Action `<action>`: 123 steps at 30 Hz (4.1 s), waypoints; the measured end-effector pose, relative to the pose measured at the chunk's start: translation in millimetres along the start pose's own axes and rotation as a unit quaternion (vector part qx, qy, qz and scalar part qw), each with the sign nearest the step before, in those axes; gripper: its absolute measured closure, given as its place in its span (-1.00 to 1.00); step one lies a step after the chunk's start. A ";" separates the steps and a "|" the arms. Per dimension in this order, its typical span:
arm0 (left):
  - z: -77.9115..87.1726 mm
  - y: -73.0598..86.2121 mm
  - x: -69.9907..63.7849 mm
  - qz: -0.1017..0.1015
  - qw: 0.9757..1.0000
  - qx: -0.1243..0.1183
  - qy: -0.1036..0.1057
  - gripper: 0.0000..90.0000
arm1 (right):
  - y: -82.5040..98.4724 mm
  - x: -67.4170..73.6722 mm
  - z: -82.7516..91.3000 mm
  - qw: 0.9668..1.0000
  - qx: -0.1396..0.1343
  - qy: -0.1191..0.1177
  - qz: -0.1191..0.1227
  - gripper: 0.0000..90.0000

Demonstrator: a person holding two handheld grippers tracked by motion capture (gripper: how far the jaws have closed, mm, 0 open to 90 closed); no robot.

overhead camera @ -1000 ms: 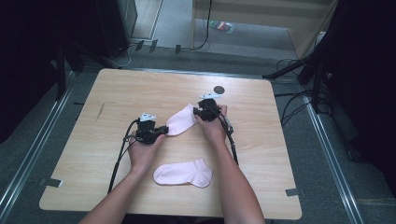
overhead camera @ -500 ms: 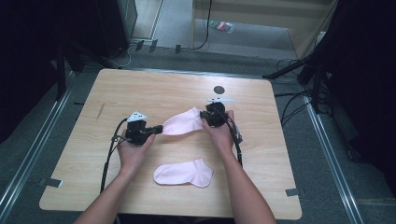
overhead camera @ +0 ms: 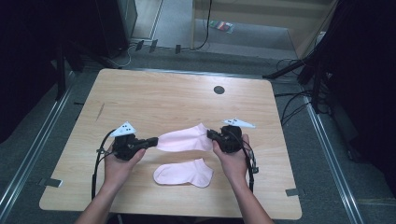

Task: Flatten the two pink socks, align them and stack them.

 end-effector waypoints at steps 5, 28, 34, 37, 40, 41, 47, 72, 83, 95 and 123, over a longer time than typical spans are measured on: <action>13.4 13.3 -19.1 0.007 0.999 0.014 0.036 1.00 | 16.3 10.2 12.2 1.000 0.008 -0.010 -0.001 0.92; 11.4 59.9 -27.4 0.004 0.993 0.112 0.033 1.00 | 93.4 14.1 29.7 0.999 0.044 -0.025 -0.011 0.90; 3.5 67.1 -22.9 -0.001 0.992 0.128 0.013 1.00 | 102.7 11.4 20.3 0.999 0.046 -0.020 -0.006 0.87; 2.1 67.5 -23.3 -0.003 0.992 0.127 0.008 1.00 | 102.6 10.1 19.4 0.999 0.040 -0.023 -0.004 0.85; 6.7 62.6 -24.1 0.001 0.994 0.110 0.016 1.00 | 99.0 13.3 24.8 0.999 0.023 -0.029 -0.010 0.85; 7.7 61.4 -24.1 0.002 0.994 0.107 0.016 1.00 | 97.3 14.0 26.4 0.999 0.015 -0.029 -0.006 0.85; 3.4 65.7 -22.6 -0.002 0.993 0.120 0.009 1.00 | 104.1 10.4 13.8 0.999 0.030 -0.020 -0.006 0.82; -8.6 76.8 -43.1 -0.091 0.991 0.098 -0.026 0.36 | 115.5 23.1 7.3 0.997 0.036 0.021 0.059 0.94; -10.9 80.5 -50.3 -0.151 0.982 0.096 -0.061 0.54 | 118.1 26.1 8.6 0.997 0.035 0.030 0.064 0.89; 2.4 74.5 -26.3 -0.091 0.993 0.068 0.008 0.93 | 116.4 22.3 9.1 0.997 0.036 0.034 0.065 1.00; -5.1 76.3 -31.0 -0.103 0.989 0.080 -0.068 0.91 | 112.4 15.8 6.8 0.998 0.039 0.011 0.053 1.00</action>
Point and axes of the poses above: each handheld gripper's, and its own axes: z roughly backward along the jaws, y roughly out of its underside, x roughly to its left, the point moved 3 cm from there along -z, roughly forward along the jaws, and after that the axes turned 3 degrees about x, right-handed, at the moved point
